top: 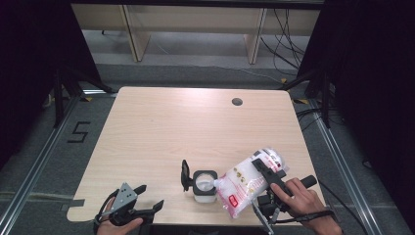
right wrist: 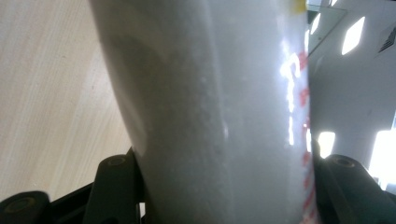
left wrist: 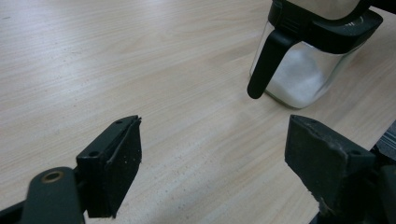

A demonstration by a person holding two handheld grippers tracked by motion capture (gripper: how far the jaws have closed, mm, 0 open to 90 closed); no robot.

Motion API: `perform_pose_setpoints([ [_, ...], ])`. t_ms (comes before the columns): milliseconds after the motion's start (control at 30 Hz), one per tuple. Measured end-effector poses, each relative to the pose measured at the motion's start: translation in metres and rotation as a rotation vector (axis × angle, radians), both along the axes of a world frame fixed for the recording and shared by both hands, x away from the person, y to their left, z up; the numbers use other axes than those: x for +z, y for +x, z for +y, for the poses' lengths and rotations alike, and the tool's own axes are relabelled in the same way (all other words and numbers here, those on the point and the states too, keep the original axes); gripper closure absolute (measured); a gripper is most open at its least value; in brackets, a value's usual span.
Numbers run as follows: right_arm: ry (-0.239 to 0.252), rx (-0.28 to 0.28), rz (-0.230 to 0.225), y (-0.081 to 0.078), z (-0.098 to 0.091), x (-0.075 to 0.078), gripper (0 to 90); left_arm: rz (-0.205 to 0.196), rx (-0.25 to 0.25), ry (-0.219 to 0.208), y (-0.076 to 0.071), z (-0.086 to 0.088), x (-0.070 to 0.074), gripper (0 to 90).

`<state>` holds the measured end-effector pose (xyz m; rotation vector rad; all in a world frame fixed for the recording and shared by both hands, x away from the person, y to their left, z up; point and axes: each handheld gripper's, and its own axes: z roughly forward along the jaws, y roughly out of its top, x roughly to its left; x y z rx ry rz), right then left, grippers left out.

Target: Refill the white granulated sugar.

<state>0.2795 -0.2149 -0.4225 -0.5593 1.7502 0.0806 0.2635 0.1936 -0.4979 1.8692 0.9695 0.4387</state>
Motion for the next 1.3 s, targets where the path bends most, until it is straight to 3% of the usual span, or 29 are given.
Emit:
perform_pose_setpoints([
  [67,0.003,0.001,0.000,-0.0003,-0.0001,0.0009,45.5,0.007,0.021,-0.032,0.0005,-0.0019,-0.0003,18.3],
  [200,0.036,-0.021,0.020,-0.0014,-0.0021,-0.0004,45.6,0.012,0.017,-0.020,-0.0008,-0.0014,-0.0006,18.3],
  [300,0.037,-0.013,0.022,-0.0011,-0.0024,0.0008,45.7,0.008,0.024,-0.032,-0.0002,-0.0022,-0.0001,18.3],
  [367,0.033,0.014,0.013,0.0002,-0.0022,0.0007,45.8,0.010,0.010,-0.007,-0.0010,-0.0006,0.0000,18.3],
  [400,0.026,0.011,0.013,0.0001,-0.0023,0.0009,45.8,0.004,0.014,-0.025,-0.0004,-0.0016,-0.0005,18.3],
  [567,0.020,0.001,0.017,0.0000,-0.0031,0.0006,45.9,0.010,0.017,-0.012,-0.0011,-0.0002,-0.0001,18.3],
  [733,0.053,-0.026,0.036,-0.0012,-0.0054,-0.0015,45.9,0.011,0.016,-0.015,-0.0010,-0.0004,-0.0002,18.3],
  [967,0.026,0.009,0.021,0.0003,-0.0025,0.0004,46.0,0.010,0.016,-0.015,-0.0004,-0.0003,-0.0004,18.3],
  [1100,0.047,-0.019,0.039,-0.0003,-0.0029,-0.0019,46.0,0.011,0.014,-0.016,-0.0006,-0.0006,-0.0004,18.3],
  [1200,0.029,-0.005,0.028,0.0001,-0.0018,-0.0006,46.0,0.010,0.020,-0.021,0.0000,-0.0002,0.0000,18.3],
  [1233,0.048,-0.031,0.036,-0.0016,-0.0028,-0.0019,46.0,0.010,0.021,-0.020,-0.0002,-0.0004,0.0001,18.3],
  [1300,0.022,0.008,0.016,-0.0003,-0.0004,0.0010,46.0,0.010,0.017,-0.023,-0.0009,-0.0011,-0.0006,18.3],
])
